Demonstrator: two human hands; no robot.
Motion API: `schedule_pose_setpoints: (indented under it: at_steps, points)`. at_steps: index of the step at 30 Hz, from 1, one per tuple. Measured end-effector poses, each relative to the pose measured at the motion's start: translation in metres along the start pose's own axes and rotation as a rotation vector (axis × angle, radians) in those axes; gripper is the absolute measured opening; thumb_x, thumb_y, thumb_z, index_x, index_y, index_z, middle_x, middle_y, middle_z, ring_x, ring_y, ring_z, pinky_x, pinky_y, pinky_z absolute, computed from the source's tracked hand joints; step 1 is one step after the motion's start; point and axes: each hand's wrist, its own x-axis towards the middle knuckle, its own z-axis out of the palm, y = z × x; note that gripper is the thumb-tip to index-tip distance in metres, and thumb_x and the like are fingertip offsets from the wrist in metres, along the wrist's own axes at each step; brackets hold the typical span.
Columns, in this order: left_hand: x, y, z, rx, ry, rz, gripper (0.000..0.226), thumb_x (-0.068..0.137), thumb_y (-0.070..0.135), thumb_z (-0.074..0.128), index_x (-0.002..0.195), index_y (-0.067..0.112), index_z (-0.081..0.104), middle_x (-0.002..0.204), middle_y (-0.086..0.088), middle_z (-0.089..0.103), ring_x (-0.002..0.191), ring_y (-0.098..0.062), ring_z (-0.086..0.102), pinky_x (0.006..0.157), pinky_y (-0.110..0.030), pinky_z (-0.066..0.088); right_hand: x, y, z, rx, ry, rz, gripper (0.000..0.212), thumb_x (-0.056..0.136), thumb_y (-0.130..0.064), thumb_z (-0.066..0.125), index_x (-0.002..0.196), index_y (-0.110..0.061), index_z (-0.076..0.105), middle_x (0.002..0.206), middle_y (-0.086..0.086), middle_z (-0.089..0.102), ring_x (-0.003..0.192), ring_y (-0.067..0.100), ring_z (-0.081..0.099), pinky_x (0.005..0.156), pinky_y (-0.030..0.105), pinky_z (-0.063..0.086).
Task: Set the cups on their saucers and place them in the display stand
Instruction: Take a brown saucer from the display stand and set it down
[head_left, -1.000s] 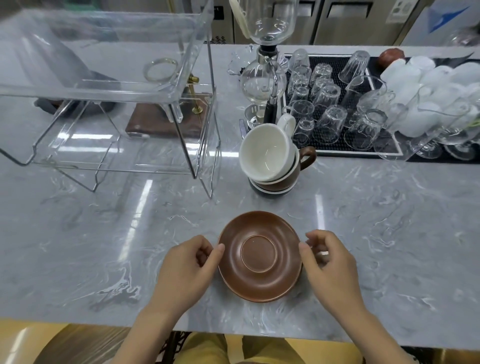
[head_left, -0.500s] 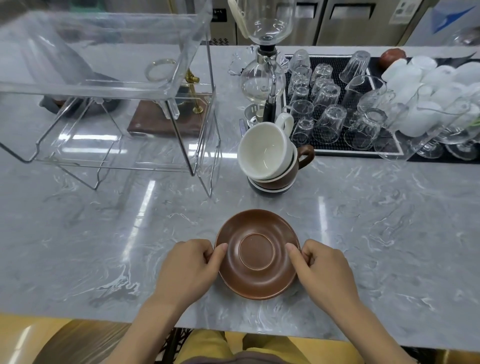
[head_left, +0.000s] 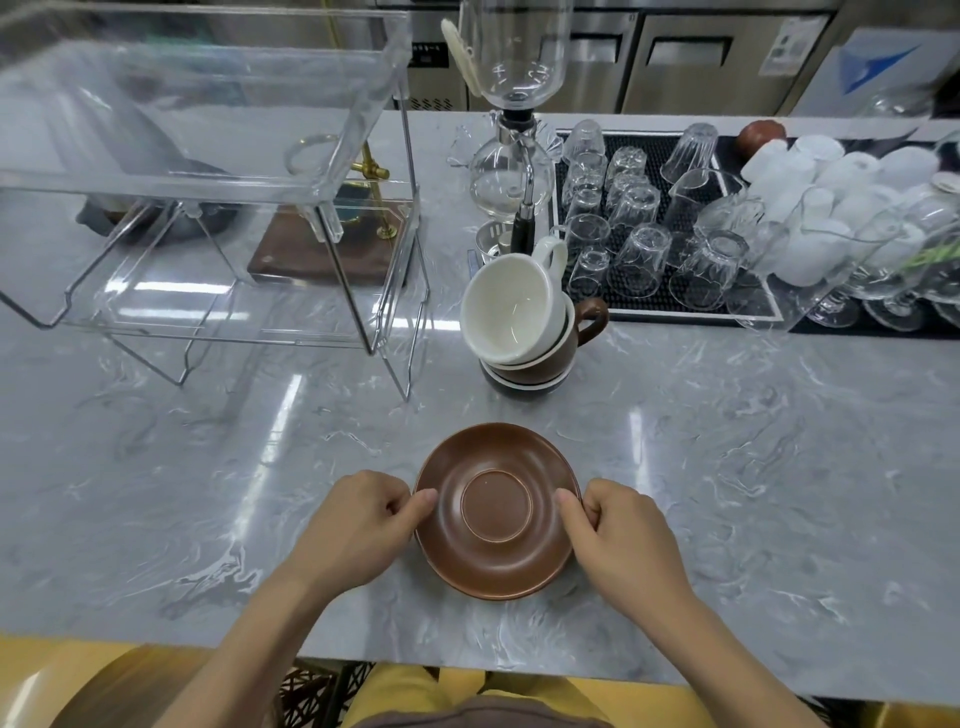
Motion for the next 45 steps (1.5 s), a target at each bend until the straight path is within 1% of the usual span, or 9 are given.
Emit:
schedule_pose_setpoints:
  at_steps: [10, 14, 18, 21, 26, 28, 32, 38, 45]
  points:
    - [-0.009, -0.007, 0.002, -0.164, -0.022, 0.019, 0.053, 0.097, 0.036, 0.062, 0.051, 0.013, 0.047, 0.045, 0.008, 0.039, 0.044, -0.007, 0.038, 0.048, -0.020, 0.027, -0.002, -0.002, 0.002, 0.035, 0.022, -0.019, 0.046, 0.094, -0.041, 0.055, 0.057, -0.020, 0.038, 0.051, -0.004, 0.041, 0.050, 0.012, 0.042, 0.051, 0.033, 0.037]
    - [-0.013, -0.006, 0.001, -0.223, -0.003, 0.019, 0.054, 0.096, 0.036, 0.064, 0.056, 0.003, 0.050, 0.046, 0.003, 0.043, 0.045, -0.006, 0.043, 0.050, -0.021, 0.032, -0.006, -0.001, 0.003, 0.106, 0.036, -0.021, 0.047, 0.093, -0.038, 0.058, 0.054, -0.021, 0.038, 0.049, -0.004, 0.040, 0.049, 0.011, 0.040, 0.051, 0.032, 0.036]
    - [-0.018, -0.001, -0.004, -0.299, 0.006, 0.026, 0.058, 0.094, 0.048, 0.062, 0.059, 0.002, 0.056, 0.055, -0.015, 0.058, 0.055, -0.028, 0.060, 0.056, -0.038, 0.046, -0.013, 0.001, 0.001, 0.186, 0.065, -0.017, 0.048, 0.091, -0.039, 0.060, 0.054, -0.019, 0.039, 0.046, -0.006, 0.038, 0.047, 0.009, 0.038, 0.051, 0.027, 0.034]
    - [-0.019, 0.014, -0.005, -0.335, 0.022, 0.029, 0.053, 0.095, 0.035, 0.065, 0.056, 0.002, 0.052, 0.050, -0.008, 0.049, 0.050, -0.017, 0.047, 0.052, -0.023, 0.036, -0.015, 0.005, -0.009, 0.292, 0.094, -0.006, 0.049, 0.090, -0.034, 0.064, 0.053, -0.016, 0.038, 0.046, -0.007, 0.036, 0.047, 0.007, 0.036, 0.050, 0.025, 0.033]
    - [-0.013, 0.044, -0.006, -0.363, 0.014, 0.069, 0.054, 0.095, 0.025, 0.066, 0.048, 0.019, 0.040, 0.048, 0.008, 0.032, 0.046, -0.005, 0.030, 0.048, -0.018, 0.024, -0.014, 0.012, -0.030, 0.409, 0.146, -0.005, 0.048, 0.091, -0.030, 0.064, 0.058, -0.001, 0.044, 0.048, -0.004, 0.039, 0.048, 0.008, 0.037, 0.051, 0.027, 0.034]
    - [-0.009, 0.056, -0.003, -0.373, 0.005, 0.097, 0.054, 0.096, 0.026, 0.066, 0.049, 0.018, 0.040, 0.048, 0.006, 0.032, 0.046, -0.006, 0.031, 0.046, -0.018, 0.023, -0.013, 0.019, -0.038, 0.423, 0.159, 0.009, 0.048, 0.093, -0.030, 0.062, 0.060, 0.000, 0.044, 0.048, -0.002, 0.039, 0.048, 0.011, 0.039, 0.053, 0.031, 0.037]
    - [0.002, 0.075, 0.004, -0.370, -0.031, 0.148, 0.055, 0.096, 0.028, 0.066, 0.053, 0.006, 0.039, 0.050, 0.002, 0.033, 0.047, -0.008, 0.032, 0.047, -0.021, 0.024, -0.015, 0.031, -0.051, 0.454, 0.189, 0.058, 0.050, 0.094, -0.030, 0.061, 0.053, -0.015, 0.037, 0.045, -0.008, 0.035, 0.046, 0.012, 0.037, 0.053, 0.033, 0.040]
    - [0.026, 0.099, 0.025, -0.281, -0.061, 0.199, 0.056, 0.096, 0.038, 0.064, 0.052, 0.014, 0.038, 0.046, 0.009, 0.032, 0.042, -0.010, 0.039, 0.049, -0.027, 0.031, -0.015, 0.052, -0.074, 0.441, 0.271, 0.073, 0.051, 0.094, -0.025, 0.062, 0.053, -0.008, 0.037, 0.045, -0.006, 0.035, 0.044, 0.011, 0.036, 0.051, 0.029, 0.033]
    - [0.050, 0.139, 0.049, -0.240, -0.093, 0.255, 0.054, 0.098, 0.041, 0.058, 0.054, 0.018, 0.037, 0.047, 0.007, 0.033, 0.047, -0.007, 0.033, 0.053, -0.028, 0.028, -0.008, 0.080, -0.097, 0.476, 0.357, 0.135, 0.050, 0.095, -0.022, 0.061, 0.051, -0.014, 0.040, 0.040, -0.007, 0.038, 0.038, 0.006, 0.036, 0.048, 0.023, 0.031]
